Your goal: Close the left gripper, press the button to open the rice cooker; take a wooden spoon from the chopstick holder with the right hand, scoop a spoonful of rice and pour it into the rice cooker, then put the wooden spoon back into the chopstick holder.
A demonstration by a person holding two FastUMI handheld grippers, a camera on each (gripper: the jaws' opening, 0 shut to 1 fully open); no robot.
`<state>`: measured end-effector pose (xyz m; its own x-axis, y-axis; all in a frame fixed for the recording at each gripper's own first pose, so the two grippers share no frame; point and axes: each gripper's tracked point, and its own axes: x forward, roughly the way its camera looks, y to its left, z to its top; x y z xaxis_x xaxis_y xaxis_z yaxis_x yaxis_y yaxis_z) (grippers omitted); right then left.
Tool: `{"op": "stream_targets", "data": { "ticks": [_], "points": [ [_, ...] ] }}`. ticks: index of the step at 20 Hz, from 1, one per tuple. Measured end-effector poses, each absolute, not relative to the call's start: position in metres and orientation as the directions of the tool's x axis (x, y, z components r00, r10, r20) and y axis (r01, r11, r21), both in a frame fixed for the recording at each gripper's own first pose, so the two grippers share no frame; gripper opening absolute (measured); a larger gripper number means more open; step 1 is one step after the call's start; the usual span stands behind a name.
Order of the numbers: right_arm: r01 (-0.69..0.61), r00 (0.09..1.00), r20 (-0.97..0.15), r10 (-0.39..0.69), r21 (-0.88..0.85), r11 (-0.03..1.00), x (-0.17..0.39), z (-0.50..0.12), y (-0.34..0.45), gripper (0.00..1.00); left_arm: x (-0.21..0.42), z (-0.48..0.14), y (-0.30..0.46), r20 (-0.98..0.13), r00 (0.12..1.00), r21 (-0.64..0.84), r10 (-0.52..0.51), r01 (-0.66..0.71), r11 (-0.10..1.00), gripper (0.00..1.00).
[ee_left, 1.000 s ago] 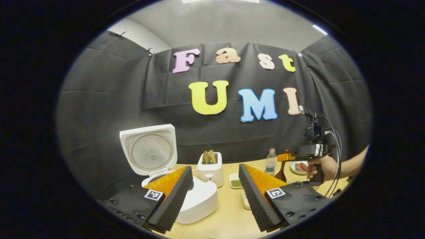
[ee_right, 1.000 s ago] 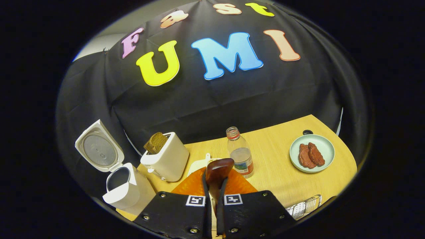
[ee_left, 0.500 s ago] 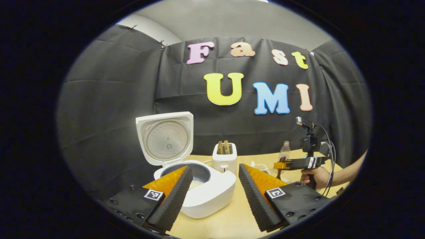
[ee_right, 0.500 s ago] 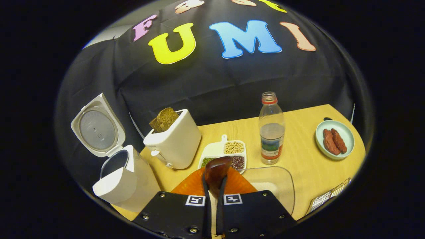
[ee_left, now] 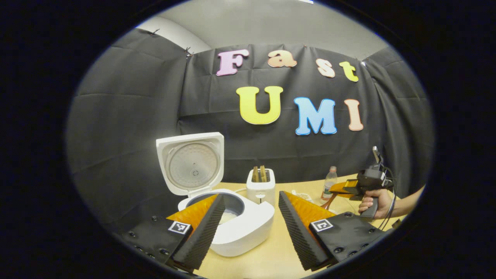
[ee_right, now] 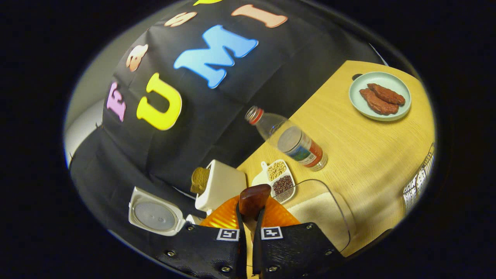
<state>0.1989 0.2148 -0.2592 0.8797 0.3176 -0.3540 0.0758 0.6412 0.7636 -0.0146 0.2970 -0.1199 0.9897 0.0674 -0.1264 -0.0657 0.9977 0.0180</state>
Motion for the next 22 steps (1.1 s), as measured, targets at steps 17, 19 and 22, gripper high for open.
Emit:
{"op": "stream_targets", "data": {
  "ticks": [17,19,22],
  "points": [
    [-0.073,0.914,-0.022,0.405,0.973,0.218,0.182,-0.123,0.236,0.06,-0.01,-0.111,0.3,-0.06,0.998,-0.026,-0.003,0.001,1.0,0.97],
    [-0.087,0.909,-0.016,0.416,0.97,0.227,0.184,-0.116,0.25,0.06,-0.014,-0.113,0.309,-0.048,0.999,-0.024,-0.003,0.002,1.0,0.97],
    [-0.099,0.9,-0.019,0.435,0.964,0.247,0.187,-0.109,0.271,0.06,-0.016,-0.118,0.33,-0.044,0.999,-0.022,0.016,-0.017,1.0,0.97]
  ]
}}
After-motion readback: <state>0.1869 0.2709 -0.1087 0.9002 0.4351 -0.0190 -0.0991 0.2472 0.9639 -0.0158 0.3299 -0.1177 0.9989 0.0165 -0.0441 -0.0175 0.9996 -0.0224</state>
